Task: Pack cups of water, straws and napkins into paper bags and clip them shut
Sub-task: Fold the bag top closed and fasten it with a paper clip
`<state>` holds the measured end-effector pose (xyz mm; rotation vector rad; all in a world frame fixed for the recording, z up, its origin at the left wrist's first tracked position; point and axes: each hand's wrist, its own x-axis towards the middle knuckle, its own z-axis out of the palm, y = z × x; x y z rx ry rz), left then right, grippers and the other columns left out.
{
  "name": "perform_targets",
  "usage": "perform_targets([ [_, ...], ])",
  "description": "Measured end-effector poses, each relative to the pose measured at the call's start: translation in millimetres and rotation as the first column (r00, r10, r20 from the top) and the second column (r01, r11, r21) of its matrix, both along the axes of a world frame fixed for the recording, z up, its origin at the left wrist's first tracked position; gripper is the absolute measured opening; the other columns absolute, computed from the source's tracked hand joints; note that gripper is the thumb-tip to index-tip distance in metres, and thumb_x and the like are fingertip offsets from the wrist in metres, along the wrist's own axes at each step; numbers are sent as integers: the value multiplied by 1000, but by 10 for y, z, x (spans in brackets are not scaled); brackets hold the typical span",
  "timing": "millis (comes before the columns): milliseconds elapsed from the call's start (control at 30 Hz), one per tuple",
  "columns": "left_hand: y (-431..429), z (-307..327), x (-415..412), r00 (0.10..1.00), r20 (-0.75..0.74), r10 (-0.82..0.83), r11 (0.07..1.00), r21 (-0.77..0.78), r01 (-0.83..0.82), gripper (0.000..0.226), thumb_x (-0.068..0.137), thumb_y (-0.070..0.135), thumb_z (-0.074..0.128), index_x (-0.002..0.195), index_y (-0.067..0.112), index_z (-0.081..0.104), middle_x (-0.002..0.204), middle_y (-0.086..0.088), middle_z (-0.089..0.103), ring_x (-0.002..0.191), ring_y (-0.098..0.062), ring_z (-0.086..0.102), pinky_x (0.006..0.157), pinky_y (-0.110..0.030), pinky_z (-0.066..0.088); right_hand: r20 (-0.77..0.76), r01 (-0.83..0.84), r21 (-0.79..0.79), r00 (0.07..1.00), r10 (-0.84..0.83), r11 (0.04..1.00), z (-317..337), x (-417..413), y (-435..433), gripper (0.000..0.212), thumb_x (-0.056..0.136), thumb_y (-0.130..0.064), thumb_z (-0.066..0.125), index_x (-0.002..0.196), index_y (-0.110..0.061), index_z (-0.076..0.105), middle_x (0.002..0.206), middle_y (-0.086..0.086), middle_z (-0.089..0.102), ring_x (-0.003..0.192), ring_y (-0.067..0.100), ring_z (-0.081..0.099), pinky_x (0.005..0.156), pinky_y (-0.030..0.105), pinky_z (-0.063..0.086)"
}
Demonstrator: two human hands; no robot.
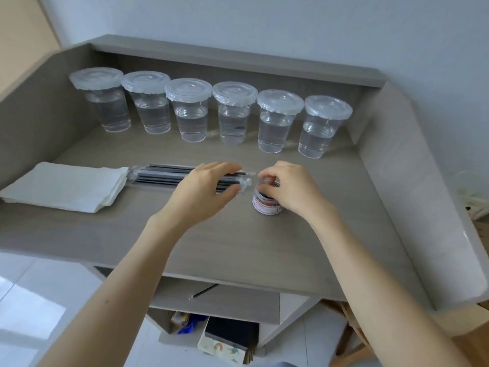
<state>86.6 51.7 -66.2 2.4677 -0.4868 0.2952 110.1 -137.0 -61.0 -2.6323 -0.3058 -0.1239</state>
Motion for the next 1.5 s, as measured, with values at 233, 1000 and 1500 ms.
perform_targets([
  [233,-45,-61,225,1000,-15,16,1000,18,-16,47,80,40,48,121,19,60,115,2,64,106,-24,56,89,-39,46,-108,-53,-4,993,53,999,55,51,-82,23,80,-25,70,89,-21,50,89,-8,69,89,16,54,76,35,46],
  [1000,-140,-191,167,998,55,4,1000,-12,-4,56,78,53,37,115,21,64,109,6,66,101,-21,59,81,-42,51,57,-32,262,998,18,965,-97,25,-140,6,80,-12,70,82,-15,74,60,-24,49,66,-1,45,61,5,32],
  [1500,65,-267,127,979,-42,-201,978,-70,198,58,75,56,36,116,25,63,111,10,64,105,-15,58,88,-34,48,161,165,391,957,-243,905,-94,-269,-19,13,83,-3,65,90,-10,74,76,-11,60,66,-13,52,63,4,34],
])
